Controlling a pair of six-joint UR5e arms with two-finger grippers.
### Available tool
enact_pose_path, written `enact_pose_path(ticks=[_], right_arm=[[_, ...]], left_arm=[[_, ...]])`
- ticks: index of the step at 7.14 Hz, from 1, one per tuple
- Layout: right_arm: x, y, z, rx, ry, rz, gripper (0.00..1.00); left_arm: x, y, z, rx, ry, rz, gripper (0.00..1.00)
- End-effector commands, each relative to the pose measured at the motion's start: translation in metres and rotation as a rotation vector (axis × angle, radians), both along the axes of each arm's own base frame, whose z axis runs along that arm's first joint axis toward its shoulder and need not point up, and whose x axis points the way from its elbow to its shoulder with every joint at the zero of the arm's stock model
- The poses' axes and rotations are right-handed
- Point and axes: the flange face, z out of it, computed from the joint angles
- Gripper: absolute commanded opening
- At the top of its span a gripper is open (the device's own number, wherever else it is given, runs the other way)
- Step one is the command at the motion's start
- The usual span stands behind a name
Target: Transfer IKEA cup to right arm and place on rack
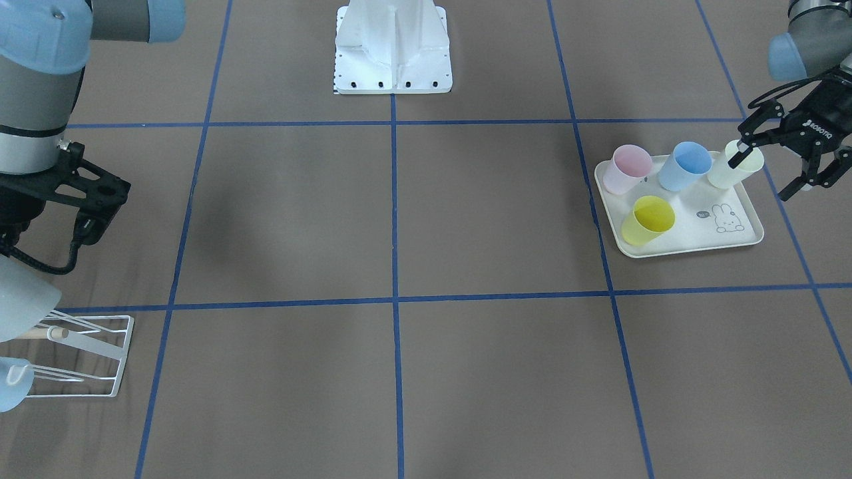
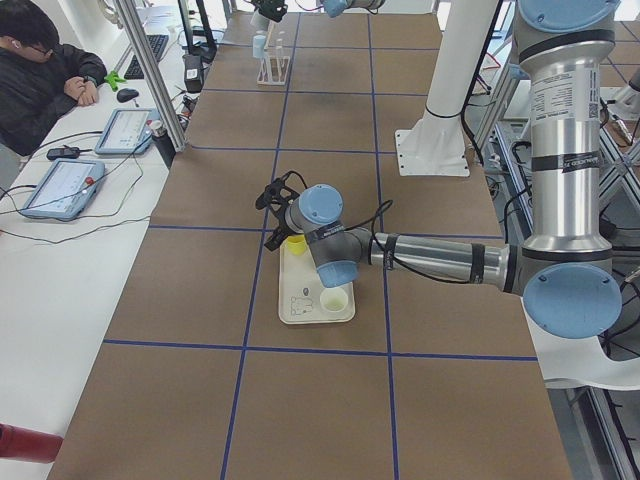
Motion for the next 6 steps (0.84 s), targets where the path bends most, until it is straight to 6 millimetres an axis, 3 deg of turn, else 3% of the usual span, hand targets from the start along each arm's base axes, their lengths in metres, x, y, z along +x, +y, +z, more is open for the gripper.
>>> enact_pose_path(ticks=[1,4,6], right_arm=[[-0.006,-0.015,0.023,-0.011,0.156,-0.09,0.0],[-0.024,-0.046,0.07,0.0,0.196,-0.143,0.0],[-0.031,-0.055,0.091,-0.007,0.199,-0.143,0.0]], left_arm=[[-0.001,0.005,0.004,-0.005,-0.002,0.001,1.0],[-0.002,0.006,0.004,-0.004,-0.002,0.0,1.0],[-0.004,0.014,0.008,-0.002,0.003,0.0,1.0]])
